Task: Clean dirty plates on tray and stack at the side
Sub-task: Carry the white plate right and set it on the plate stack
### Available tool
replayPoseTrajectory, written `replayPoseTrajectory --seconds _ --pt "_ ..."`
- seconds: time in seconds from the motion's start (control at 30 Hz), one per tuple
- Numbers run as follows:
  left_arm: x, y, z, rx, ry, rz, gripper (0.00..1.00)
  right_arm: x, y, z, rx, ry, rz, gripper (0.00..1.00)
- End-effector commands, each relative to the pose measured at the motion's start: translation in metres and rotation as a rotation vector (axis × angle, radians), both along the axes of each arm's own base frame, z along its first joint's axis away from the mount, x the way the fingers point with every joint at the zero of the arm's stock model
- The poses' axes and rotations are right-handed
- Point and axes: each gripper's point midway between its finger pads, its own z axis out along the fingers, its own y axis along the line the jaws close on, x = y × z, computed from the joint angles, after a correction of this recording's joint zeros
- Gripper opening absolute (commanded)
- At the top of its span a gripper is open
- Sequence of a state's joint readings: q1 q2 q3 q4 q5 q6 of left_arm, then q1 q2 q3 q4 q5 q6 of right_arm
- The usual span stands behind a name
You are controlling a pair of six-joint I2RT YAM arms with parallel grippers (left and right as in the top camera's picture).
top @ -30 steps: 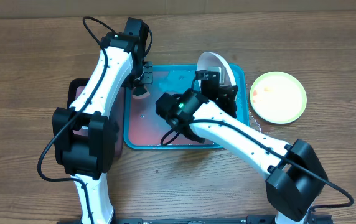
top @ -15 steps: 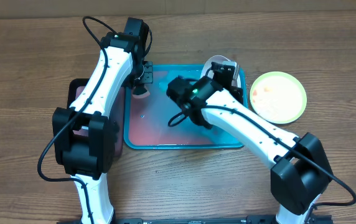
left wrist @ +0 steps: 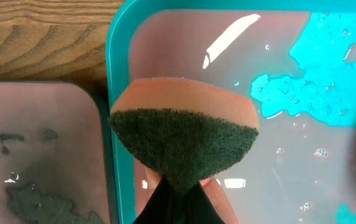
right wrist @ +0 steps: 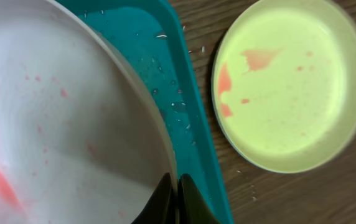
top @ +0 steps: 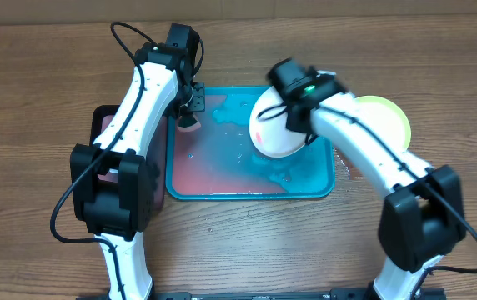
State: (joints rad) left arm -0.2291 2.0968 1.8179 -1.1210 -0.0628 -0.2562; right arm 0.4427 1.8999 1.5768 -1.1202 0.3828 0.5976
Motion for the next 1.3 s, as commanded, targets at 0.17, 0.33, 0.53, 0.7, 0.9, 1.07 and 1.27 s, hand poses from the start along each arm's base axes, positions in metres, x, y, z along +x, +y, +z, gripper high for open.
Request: replayPoseTrajectory --seconds 0.17,0.33,0.53,0.7,0.9,1.07,1.27 --pt "-0.002 -0.005 -0.006 -0.01 0.014 0.001 0.04 0.02 -0.068 0.027 0.431 0.008 -0.098 0.04" --pt "-0.002 -0.005 -0.006 -0.01 0.014 0.002 0.04 0.013 -0.148 0.013 0.431 0.0 -0.301 0.04" --pt "-0.008 0.001 0.015 -0.005 0.03 0.015 0.04 -0.017 -0.197 -0.021 0.416 0.056 -0.466 0.04" --pt "-0.011 0.017 0.065 -0.003 0.003 0.052 0.04 -0.034 -0.215 -0.047 0.409 0.071 -0.544 0.04" --pt "-0.026 0.057 0.12 -0.001 -0.006 0.141 0.04 -0.047 -0.217 -0.058 0.378 0.11 -0.561 0.04" --pt "-0.04 0.09 0.131 0.037 0.023 0.208 0.04 -0.04 -0.209 -0.048 0.432 0.106 -0.523 0.53" --pt "-0.049 0.119 0.129 0.052 0.065 0.204 0.04 -0.009 -0.183 0.002 0.527 0.048 -0.315 0.89"
